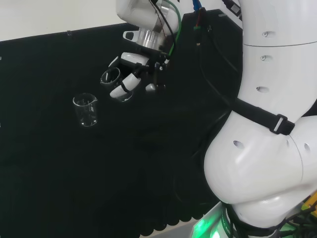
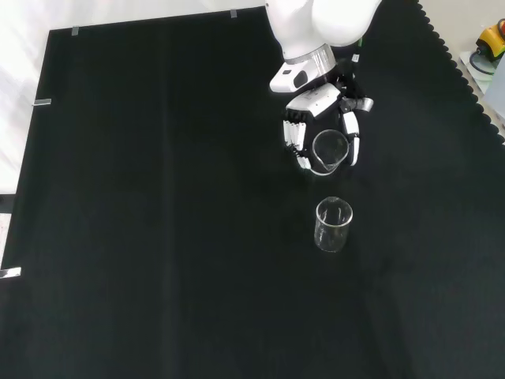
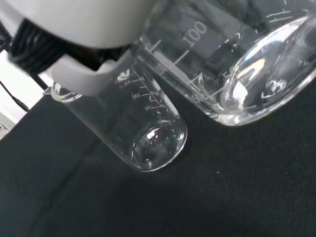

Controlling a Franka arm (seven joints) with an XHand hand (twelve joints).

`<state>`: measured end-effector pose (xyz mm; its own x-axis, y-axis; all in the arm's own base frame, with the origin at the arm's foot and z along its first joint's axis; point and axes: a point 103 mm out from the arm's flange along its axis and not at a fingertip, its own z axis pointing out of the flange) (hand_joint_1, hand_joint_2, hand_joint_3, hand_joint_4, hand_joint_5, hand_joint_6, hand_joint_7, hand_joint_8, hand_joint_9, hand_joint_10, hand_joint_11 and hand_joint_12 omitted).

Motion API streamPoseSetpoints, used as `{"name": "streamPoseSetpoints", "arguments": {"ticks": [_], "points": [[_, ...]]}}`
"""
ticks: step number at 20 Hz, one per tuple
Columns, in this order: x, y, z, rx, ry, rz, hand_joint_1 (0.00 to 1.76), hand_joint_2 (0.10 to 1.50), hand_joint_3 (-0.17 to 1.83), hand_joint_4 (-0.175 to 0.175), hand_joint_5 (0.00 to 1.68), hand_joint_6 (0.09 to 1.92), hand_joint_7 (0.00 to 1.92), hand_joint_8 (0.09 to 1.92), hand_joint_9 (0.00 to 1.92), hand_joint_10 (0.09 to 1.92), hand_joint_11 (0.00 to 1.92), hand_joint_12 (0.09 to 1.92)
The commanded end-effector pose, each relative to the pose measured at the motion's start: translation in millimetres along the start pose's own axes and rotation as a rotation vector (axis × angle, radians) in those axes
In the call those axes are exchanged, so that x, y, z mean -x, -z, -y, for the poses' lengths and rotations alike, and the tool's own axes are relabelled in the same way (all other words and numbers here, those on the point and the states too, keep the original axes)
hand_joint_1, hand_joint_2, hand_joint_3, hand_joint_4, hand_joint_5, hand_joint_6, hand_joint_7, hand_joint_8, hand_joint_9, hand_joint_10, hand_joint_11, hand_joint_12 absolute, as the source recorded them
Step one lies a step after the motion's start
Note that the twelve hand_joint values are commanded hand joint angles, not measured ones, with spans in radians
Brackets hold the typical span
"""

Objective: Pour the water from the handheld beaker into the one on the table.

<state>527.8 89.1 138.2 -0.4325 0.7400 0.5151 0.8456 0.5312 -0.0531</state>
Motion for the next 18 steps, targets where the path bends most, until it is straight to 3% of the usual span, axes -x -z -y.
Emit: {"name": "streamPoseSetpoints", "arguments": {"ticks": [1, 5, 18], "points": [[-12.0, 6.0, -3.6, -0.034, -0.007, 0.089, 1.17, 0.71, 0.55, -0.015, 1.28, 0.60, 1.54, 0.11, 1.53, 0.09, 1.16, 0.83], [-20.6, 9.3, -7.7, -0.076, -0.015, 0.152, 1.17, 0.71, 0.55, -0.017, 1.28, 0.60, 1.56, 0.11, 1.54, 0.09, 1.17, 0.83], [-35.3, 7.8, -16.7, -0.164, -0.062, 0.261, 1.18, 0.70, 0.58, -0.041, 1.28, 0.61, 1.60, 0.09, 1.57, 0.09, 1.20, 0.82]]}}
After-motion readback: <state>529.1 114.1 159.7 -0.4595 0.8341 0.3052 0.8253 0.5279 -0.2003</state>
